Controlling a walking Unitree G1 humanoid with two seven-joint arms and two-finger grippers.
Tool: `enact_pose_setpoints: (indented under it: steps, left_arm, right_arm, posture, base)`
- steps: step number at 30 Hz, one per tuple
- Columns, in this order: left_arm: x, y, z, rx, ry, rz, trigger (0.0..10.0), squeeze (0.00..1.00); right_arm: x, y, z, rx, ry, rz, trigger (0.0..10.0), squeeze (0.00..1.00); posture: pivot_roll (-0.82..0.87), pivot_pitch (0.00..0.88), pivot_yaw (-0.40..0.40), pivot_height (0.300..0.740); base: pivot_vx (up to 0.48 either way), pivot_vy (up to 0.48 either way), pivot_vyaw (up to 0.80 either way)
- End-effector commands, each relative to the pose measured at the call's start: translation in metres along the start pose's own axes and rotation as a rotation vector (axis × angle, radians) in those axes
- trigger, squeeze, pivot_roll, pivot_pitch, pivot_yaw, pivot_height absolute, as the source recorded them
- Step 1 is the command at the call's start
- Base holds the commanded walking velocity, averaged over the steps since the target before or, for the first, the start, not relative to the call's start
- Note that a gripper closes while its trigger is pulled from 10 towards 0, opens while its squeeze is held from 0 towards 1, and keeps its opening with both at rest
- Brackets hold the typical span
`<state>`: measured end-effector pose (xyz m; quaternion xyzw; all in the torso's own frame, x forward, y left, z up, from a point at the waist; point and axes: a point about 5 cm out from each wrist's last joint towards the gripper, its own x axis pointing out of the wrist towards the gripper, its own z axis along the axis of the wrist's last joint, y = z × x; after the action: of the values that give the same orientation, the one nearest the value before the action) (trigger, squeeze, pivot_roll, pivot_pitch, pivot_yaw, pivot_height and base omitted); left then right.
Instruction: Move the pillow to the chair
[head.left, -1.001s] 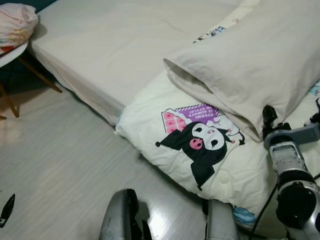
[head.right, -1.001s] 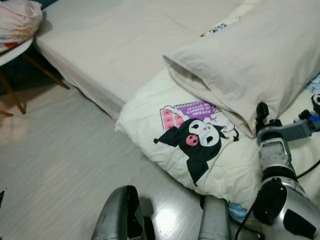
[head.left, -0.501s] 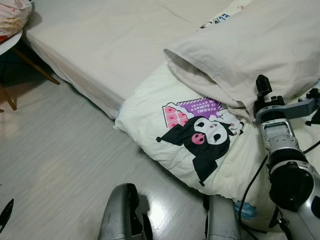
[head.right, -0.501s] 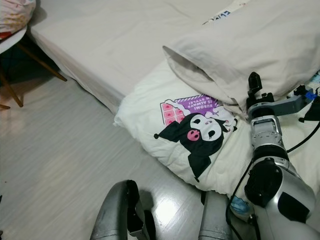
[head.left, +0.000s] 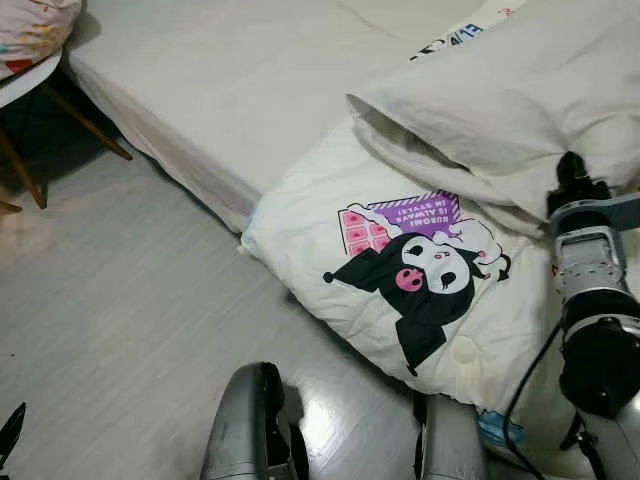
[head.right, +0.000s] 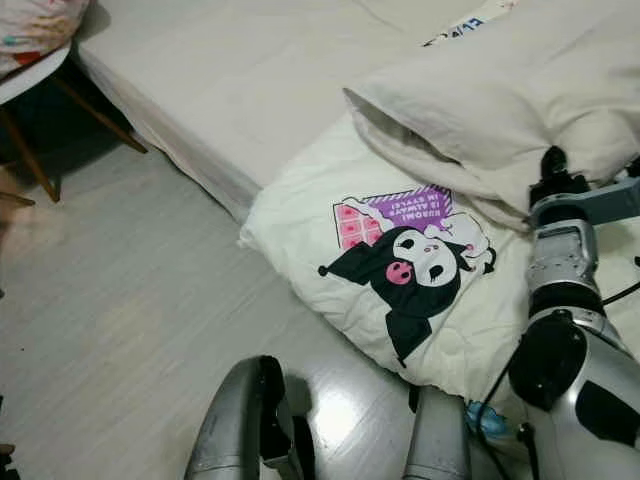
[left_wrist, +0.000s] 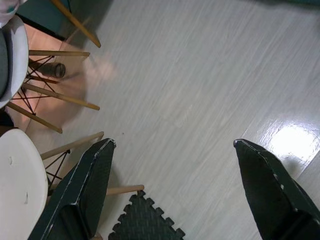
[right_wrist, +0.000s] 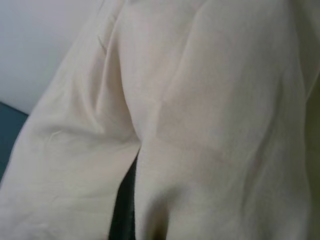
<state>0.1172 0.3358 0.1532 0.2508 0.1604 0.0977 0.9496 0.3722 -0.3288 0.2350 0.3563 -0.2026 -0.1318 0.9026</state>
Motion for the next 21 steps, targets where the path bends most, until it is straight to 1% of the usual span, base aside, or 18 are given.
enact_pose_setpoints:
  steps: [1, 4, 5, 6, 7, 8, 9, 11, 13, 14, 15, 16, 17, 18, 19, 20, 21]
  left_arm:
    - [0.001, -0.003, -0.012, -0.025, 0.048, 0.004, 10.0, 0.0]
    - [0.004, -0.005, -0.012, -0.033, 0.042, 0.005, 10.0, 0.0]
    - [0.006, -0.007, -0.011, -0.04, 0.033, 0.01, 10.0, 0.0]
    - [0.01, -0.009, -0.011, -0.05, 0.019, 0.021, 10.0, 0.0]
    - [0.013, -0.01, -0.01, -0.058, 0.01, 0.03, 10.0, 0.0]
    - [0.018, -0.012, -0.007, -0.07, -0.007, 0.046, 10.0, 0.0]
    - [0.018, -0.012, -0.007, -0.07, -0.007, 0.046, 10.0, 0.0]
    - [0.03, -0.014, -0.001, -0.097, -0.043, 0.077, 10.0, 0.0]
    - [0.03, -0.014, -0.001, -0.097, -0.043, 0.077, 10.0, 0.0]
    - [0.043, -0.018, 0.009, -0.138, -0.087, 0.106, 10.0, 0.0]
    - [0.043, -0.018, 0.009, -0.138, -0.087, 0.106, 10.0, 0.0]
    - [0.054, -0.022, 0.018, -0.186, -0.123, 0.131, 10.0, 0.0]
    - [0.054, -0.022, 0.018, -0.186, -0.123, 0.131, 10.0, 0.0]
    - [0.058, -0.024, 0.021, -0.202, -0.133, 0.139, 10.0, 0.0]
    - [0.065, -0.028, 0.024, -0.231, -0.145, 0.15, 10.0, 0.0]
    - [0.065, -0.028, 0.024, -0.231, -0.145, 0.15, 10.0, 0.0]
    - [0.069, -0.031, 0.026, -0.245, -0.149, 0.155, 10.0, 0.0]
  right_arm:
    - [-0.003, -0.012, 0.013, -0.034, -0.048, -0.034, 0.0, 0.0]
    - [-0.002, -0.011, 0.018, -0.033, -0.064, -0.017, 0.0, 0.0]
    - [0.0, -0.007, 0.019, -0.031, -0.068, 0.01, 0.0, 0.0]
    - [0.002, 0.0, 0.019, -0.03, -0.063, 0.051, 0.0, 0.0]
    - [0.004, 0.006, 0.018, -0.029, -0.059, 0.08, 0.0, 0.0]
    - [0.006, 0.015, 0.015, -0.035, -0.043, 0.133, 0.0, 0.0]
    - [0.006, 0.015, 0.015, -0.035, -0.043, 0.133, 0.0, 0.0]
    - [0.008, 0.034, 0.005, -0.044, -0.004, 0.237, 0.0, 0.0]
    - [0.008, 0.034, 0.005, -0.044, -0.004, 0.237, 0.0, 0.0]
    - [0.009, 0.054, -0.006, -0.049, 0.031, 0.345, 0.0, 0.0]
    - [0.009, 0.054, -0.006, -0.049, 0.031, 0.345, 0.0, 0.0]
    - [0.009, 0.072, -0.012, -0.045, 0.052, 0.431, 0.0, 0.0]
    - [0.009, 0.072, -0.012, -0.045, 0.052, 0.431, 0.0, 0.0]
    - [0.009, 0.077, -0.014, -0.039, 0.056, 0.456, 0.0, 0.0]
    - [0.009, 0.084, -0.015, -0.033, 0.062, 0.482, 0.0, 0.0]
    - [0.009, 0.084, -0.015, -0.033, 0.062, 0.482, 0.0, 0.0]
    - [0.009, 0.086, -0.015, -0.033, 0.063, 0.493, 0.0, 0.0]
  posture:
    - [0.17, 0.321, 0.133, 0.57]
    - [0.17, 0.321, 0.133, 0.57]
    - [0.16, 0.305, 0.124, 0.57]
    - [0.15, 0.281, 0.111, 0.57]
    - [0.15, 0.281, 0.111, 0.57]
    - [0.14, 0.248, 0.099, 0.57]
    - [0.14, 0.248, 0.099, 0.57]
    - [0.13, 0.204, 0.086, 0.57]
    - [0.13, 0.204, 0.086, 0.57]
    - [0.11, 0.155, 0.063, 0.57]
    - [0.11, 0.155, 0.063, 0.57]
    - [0.1, 0.134, 0.052, 0.57]
    - [0.1, 0.134, 0.052, 0.57]
    - [0.1, 0.134, 0.052, 0.57]
    - [0.08, 0.092, 0.03, 0.57]
    - [0.08, 0.092, 0.03, 0.57]
    - [0.08, 0.092, 0.03, 0.57]
  base:
    - [0.0, 0.0, 0.0]
    - [0.0, 0.0, 0.0]
    - [0.0, 0.0, 0.0]
    - [0.0, 0.0, 0.0]
    - [0.0, 0.0, 0.0]
    - [0.0, 0.0, 0.0]
    - [0.0, 0.0, 0.0]
    - [0.0, 0.0, 0.0]
    - [0.0, 0.0, 0.0]
    - [0.0, 0.0, 0.0]
    - [0.0, 0.0, 0.0]
    - [0.0, 0.0, 0.0]
    - [0.0, 0.0, 0.0]
    - [0.0, 0.0, 0.0]
    - [0.0, 0.0, 0.0]
    - [0.0, 0.0, 0.0]
    - [0.0, 0.0, 0.0]
